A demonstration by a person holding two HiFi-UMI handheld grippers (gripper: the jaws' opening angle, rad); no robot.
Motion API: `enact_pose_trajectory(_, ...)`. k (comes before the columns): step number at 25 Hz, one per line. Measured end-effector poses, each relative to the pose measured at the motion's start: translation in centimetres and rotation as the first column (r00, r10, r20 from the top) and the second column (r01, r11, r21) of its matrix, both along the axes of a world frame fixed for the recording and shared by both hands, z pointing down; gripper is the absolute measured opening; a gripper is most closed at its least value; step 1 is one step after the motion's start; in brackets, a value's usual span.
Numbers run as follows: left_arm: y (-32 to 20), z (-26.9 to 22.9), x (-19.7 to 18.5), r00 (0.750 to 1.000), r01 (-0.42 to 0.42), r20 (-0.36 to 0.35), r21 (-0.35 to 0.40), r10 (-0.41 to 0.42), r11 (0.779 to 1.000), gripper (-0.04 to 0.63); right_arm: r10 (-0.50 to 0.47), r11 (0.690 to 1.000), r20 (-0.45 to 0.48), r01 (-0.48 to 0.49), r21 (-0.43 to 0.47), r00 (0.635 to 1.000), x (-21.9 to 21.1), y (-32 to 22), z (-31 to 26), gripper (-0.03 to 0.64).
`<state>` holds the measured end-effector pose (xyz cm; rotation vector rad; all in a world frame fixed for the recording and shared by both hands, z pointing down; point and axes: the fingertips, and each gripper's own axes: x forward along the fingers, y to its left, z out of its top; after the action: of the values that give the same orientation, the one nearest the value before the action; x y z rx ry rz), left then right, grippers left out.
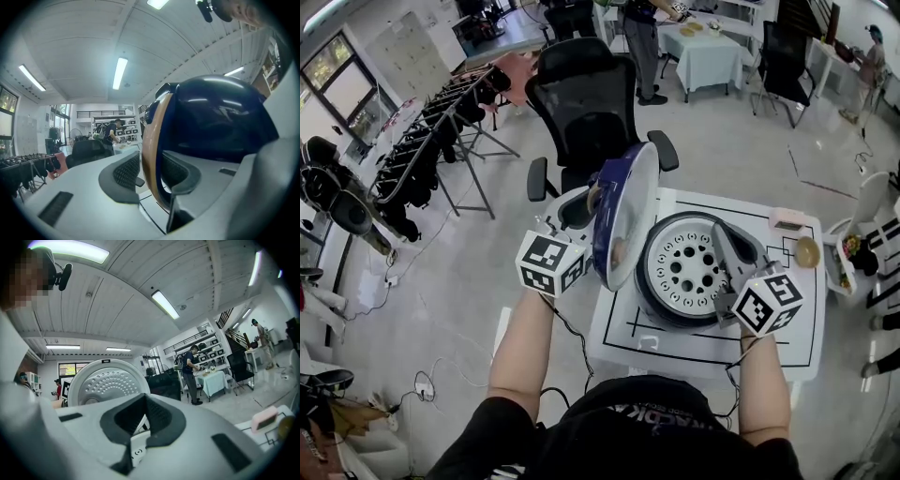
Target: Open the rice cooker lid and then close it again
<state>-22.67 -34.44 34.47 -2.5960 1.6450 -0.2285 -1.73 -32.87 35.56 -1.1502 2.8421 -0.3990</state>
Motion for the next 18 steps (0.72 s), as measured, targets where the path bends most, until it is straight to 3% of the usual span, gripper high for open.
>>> enact_pose_trajectory(4, 0.5, 0.4, -1.0, 0.998, 0.061, 0.027, -0.005, -0.060, 0.998, 0.176, -0.005, 1.000, 0.006, 0.005, 0.001, 1.000, 0.3, 0.5, -0.2, 0.002)
enact_pose_trajectory(8, 1.9, 0.7, -2.2, 0.991, 0.133, 0.006, -0.027, -0.133, 0.991, 0.196, -0.020, 1.000, 0.011, 0.020, -0.002, 1.000, 0.9, 1.3, -0.3, 0.002)
enact_pose_trajectory(18, 11.0, -0.7, -2.9, 0.945, 0.324, -0.051, 0.012, -0.323, 0.946, 0.247, -0.099, 0.995, 0.011, 0.099, 0.010, 0.995, 3.9, 6.0, -0.4, 0.002)
